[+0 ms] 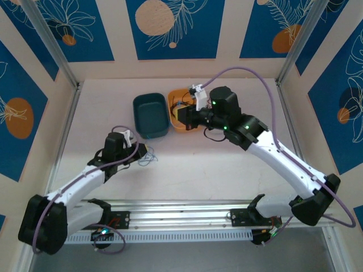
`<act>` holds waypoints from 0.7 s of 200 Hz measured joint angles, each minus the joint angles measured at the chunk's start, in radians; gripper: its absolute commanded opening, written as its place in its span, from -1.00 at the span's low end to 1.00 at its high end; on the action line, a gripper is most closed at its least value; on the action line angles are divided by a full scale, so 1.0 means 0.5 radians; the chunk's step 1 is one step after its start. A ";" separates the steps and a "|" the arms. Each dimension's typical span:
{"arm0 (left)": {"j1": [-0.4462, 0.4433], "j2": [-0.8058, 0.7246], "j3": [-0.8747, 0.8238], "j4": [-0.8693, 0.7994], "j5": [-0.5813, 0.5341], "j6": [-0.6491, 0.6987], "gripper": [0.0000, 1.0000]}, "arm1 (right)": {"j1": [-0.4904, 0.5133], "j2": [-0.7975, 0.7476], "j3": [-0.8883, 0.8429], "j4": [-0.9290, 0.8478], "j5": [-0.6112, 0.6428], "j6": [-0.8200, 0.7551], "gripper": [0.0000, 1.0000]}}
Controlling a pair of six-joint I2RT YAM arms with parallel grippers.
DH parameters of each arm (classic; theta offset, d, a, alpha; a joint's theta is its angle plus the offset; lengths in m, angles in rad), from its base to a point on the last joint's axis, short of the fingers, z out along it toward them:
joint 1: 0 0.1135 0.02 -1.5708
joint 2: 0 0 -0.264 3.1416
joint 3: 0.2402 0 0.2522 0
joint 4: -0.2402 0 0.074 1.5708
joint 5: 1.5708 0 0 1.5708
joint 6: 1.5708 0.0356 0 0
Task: Untangle the cables
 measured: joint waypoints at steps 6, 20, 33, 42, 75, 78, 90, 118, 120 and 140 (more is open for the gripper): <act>0.000 -0.032 0.000 -0.042 -0.045 0.014 -0.93 | -0.013 -0.027 0.000 -0.031 0.048 -0.011 -1.00; 0.000 -0.088 0.000 -0.146 -0.146 0.060 -0.94 | -0.049 -0.080 0.005 -0.125 0.174 -0.034 -1.00; 0.002 -0.111 0.001 -0.237 -0.232 0.098 -0.95 | -0.077 -0.101 0.028 -0.214 0.281 -0.056 -1.00; 0.004 -0.117 0.001 -0.301 -0.290 0.127 -0.96 | -0.095 -0.113 0.052 -0.267 0.343 -0.076 -1.00; 0.002 -0.146 0.012 -0.412 -0.403 0.222 -0.82 | -0.146 -0.178 0.121 -0.462 0.488 -0.139 -1.00; 0.002 -0.156 0.015 -0.414 -0.407 0.225 -0.78 | -0.152 -0.182 0.128 -0.488 0.494 -0.145 -1.00; 0.002 -0.180 0.033 -0.417 -0.440 0.258 -0.65 | -0.185 -0.195 0.159 -0.556 0.515 -0.162 -1.00; 0.021 -0.182 0.032 -0.546 -0.605 0.290 -0.49 | -0.315 -0.269 0.294 -0.589 0.597 -0.204 -1.00; 0.021 -0.182 0.031 -0.556 -0.615 0.294 -0.46 | -0.321 -0.275 0.301 -0.589 0.599 -0.204 -1.00; 0.021 -0.182 0.029 -0.607 -0.681 0.311 -0.40 | -0.365 -0.340 0.401 -0.580 0.598 -0.225 -1.00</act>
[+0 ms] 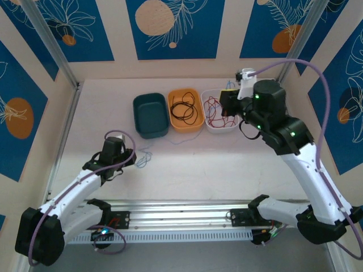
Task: Untangle the cables
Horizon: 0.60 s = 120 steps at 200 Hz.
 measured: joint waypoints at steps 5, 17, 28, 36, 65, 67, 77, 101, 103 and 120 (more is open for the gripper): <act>0.001 0.000 -0.001 -0.008 -0.014 0.002 -0.38 | -0.007 -0.008 0.021 0.000 -0.009 -0.002 -1.00; 0.001 0.000 -0.002 -0.024 -0.037 0.005 -0.35 | -0.022 -0.012 0.072 0.005 -0.042 -0.010 -1.00; 0.001 0.000 -0.002 -0.031 -0.054 0.008 -0.34 | -0.034 0.004 0.120 0.005 -0.076 -0.015 -1.00; 0.001 0.000 -0.002 -0.034 -0.062 0.007 -0.33 | -0.043 0.024 0.156 -0.004 -0.098 -0.015 -1.00; 0.001 0.000 -0.002 -0.037 -0.082 0.004 -0.16 | -0.072 0.158 0.333 -0.074 -0.189 -0.015 -1.00; 0.001 0.000 -0.002 -0.037 -0.082 0.008 -0.15 | -0.075 0.168 0.346 -0.079 -0.198 -0.015 -1.00; 0.001 0.000 -0.002 -0.037 -0.083 0.003 -0.05 | -0.088 0.214 0.419 -0.115 -0.249 -0.014 -1.00; 0.001 -0.001 -0.002 -0.037 -0.079 0.015 0.36 | -0.103 0.298 0.574 -0.169 -0.386 -0.014 -1.00; 0.001 -0.001 -0.002 -0.037 -0.082 0.012 0.40 | -0.103 0.307 0.587 -0.172 -0.401 -0.014 -1.00; 0.001 -0.004 -0.002 -0.035 -0.076 0.002 0.77 | -0.105 0.362 0.687 -0.192 -0.504 -0.014 -1.00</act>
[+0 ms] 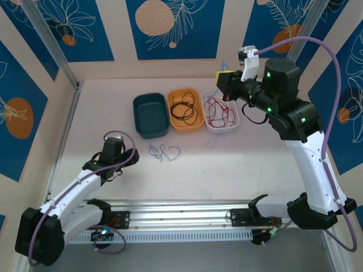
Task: Untangle the cables
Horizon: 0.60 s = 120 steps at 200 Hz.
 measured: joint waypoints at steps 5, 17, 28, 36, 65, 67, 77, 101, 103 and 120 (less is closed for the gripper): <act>0.000 -0.006 0.000 -0.002 0.002 -0.002 0.89 | 0.000 0.019 0.027 -0.008 -0.032 0.000 -1.00; 0.000 -0.027 0.000 -0.005 0.011 0.021 1.00 | -0.004 0.072 0.090 -0.013 -0.111 0.001 -1.00; 0.000 -0.053 0.000 -0.011 0.015 0.008 1.00 | -0.009 0.135 0.153 -0.020 -0.180 0.001 -1.00; 0.000 -0.073 0.001 -0.021 0.015 0.008 1.00 | -0.009 0.193 0.205 -0.022 -0.225 0.001 -1.00; 0.000 -0.134 0.013 -0.091 0.008 0.024 1.00 | -0.011 0.462 0.436 -0.026 -0.360 0.001 -1.00; 0.000 -0.137 0.016 -0.096 0.007 0.025 1.00 | -0.011 0.483 0.456 -0.027 -0.367 0.000 -1.00; 0.000 -0.156 0.024 -0.121 -0.006 0.043 1.00 | -0.011 0.598 0.557 -0.035 -0.402 0.001 -1.00; 0.000 -0.201 0.040 -0.179 -0.036 0.062 1.00 | -0.011 0.896 0.858 -0.069 -0.461 0.001 -1.00; 0.000 -0.208 0.042 -0.185 -0.038 0.063 1.00 | -0.011 0.926 0.887 -0.072 -0.468 0.000 -1.00; 0.000 -0.252 0.046 -0.214 -0.061 0.076 1.00 | -0.007 1.144 1.132 -0.088 -0.486 -0.001 -1.00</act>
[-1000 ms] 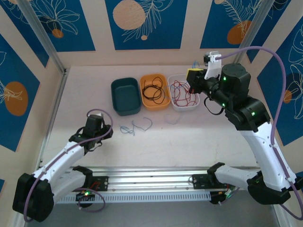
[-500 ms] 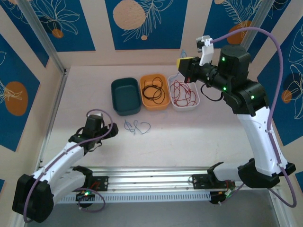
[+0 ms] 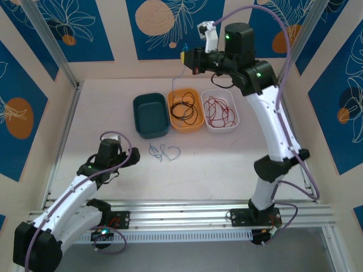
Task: Untangle the cables
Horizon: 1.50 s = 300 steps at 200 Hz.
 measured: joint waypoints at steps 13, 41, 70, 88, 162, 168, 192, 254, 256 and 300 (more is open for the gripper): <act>0.000 -0.040 0.000 -0.025 -0.018 0.007 1.00 | 0.001 0.161 0.179 -0.015 -0.004 -0.008 -1.00; 0.000 -0.117 0.000 -0.045 -0.034 0.014 1.00 | 0.008 0.437 0.472 -0.035 -0.003 -0.014 -1.00; 0.000 -0.161 0.000 -0.060 -0.051 0.014 1.00 | 0.008 0.516 0.488 0.002 -0.005 -0.012 -1.00; 0.000 -0.173 -0.001 -0.073 -0.053 0.014 1.00 | 0.008 0.516 0.455 0.099 -0.021 -0.013 -1.00; 0.000 -0.268 -0.012 -0.117 -0.066 0.013 1.00 | 0.101 0.703 0.444 0.233 -0.017 -0.090 -1.00; 0.000 -0.283 -0.012 -0.124 -0.068 0.013 1.00 | 0.113 0.736 0.443 0.230 -0.011 -0.106 -1.00; 0.000 -0.343 -0.014 -0.147 -0.095 -0.004 1.00 | 0.168 0.861 0.414 0.177 0.021 -0.165 -1.00; 0.000 -0.304 -0.003 -0.201 -0.138 -0.020 1.00 | 0.252 0.974 0.185 0.051 0.060 -0.208 -1.00; 0.000 -0.298 -0.001 -0.205 -0.138 -0.018 1.00 | 0.253 0.976 0.180 0.048 0.060 -0.207 -1.00; 0.000 -0.161 0.042 -0.223 -0.133 0.014 1.00 | 0.275 1.092 0.151 0.012 0.105 -0.194 -1.00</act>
